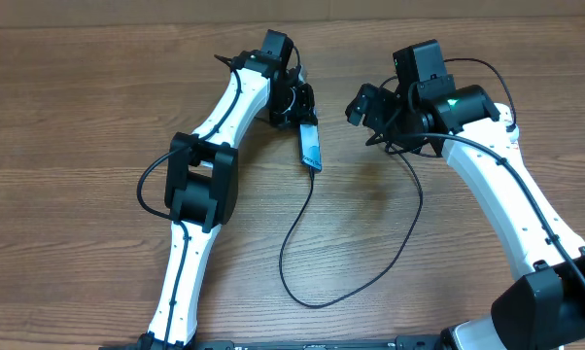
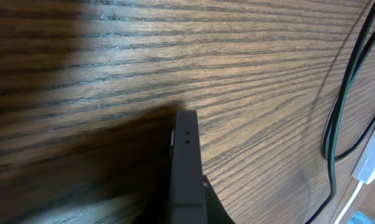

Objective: Plug charger to phone and switch on socket
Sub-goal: 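Lay the phone flat on the table with the left gripper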

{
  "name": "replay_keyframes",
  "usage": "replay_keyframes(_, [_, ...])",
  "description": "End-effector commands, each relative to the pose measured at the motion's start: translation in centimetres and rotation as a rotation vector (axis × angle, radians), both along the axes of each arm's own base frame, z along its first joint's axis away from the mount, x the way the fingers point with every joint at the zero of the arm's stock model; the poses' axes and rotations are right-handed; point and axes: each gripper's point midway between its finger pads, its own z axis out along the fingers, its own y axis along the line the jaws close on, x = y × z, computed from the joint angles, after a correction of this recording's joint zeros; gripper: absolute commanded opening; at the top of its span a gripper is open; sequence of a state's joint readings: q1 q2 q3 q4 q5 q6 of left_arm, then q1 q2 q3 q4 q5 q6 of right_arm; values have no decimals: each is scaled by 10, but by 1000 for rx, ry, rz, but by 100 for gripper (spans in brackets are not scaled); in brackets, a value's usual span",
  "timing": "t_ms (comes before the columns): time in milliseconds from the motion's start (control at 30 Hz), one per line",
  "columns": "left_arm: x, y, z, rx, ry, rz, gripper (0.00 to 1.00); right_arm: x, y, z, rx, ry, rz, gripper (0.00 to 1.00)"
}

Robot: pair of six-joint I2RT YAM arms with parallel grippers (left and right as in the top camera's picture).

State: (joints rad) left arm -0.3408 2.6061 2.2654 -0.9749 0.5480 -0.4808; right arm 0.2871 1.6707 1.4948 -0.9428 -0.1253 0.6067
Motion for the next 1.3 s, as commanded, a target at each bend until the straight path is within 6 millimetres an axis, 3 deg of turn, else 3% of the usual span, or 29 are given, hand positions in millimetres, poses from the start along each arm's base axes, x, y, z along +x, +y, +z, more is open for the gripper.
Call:
replay_keyframes(0, [1,0,-5,33,-1,16,4,2,-2,12,-4,-40,-1,95])
replay_keyframes(500, [-1,2,-6,42,17,30,6,2,-2,13,-3,-40,-1,95])
replay_keyframes(733, [-2,3,-7,44,20,31,15,2,-2,12,-3,-40,-1,95])
replay_keyframes(1267, [-4,4,-7,47,31,30,24,2,-2,12,-3,-39,-1,95])
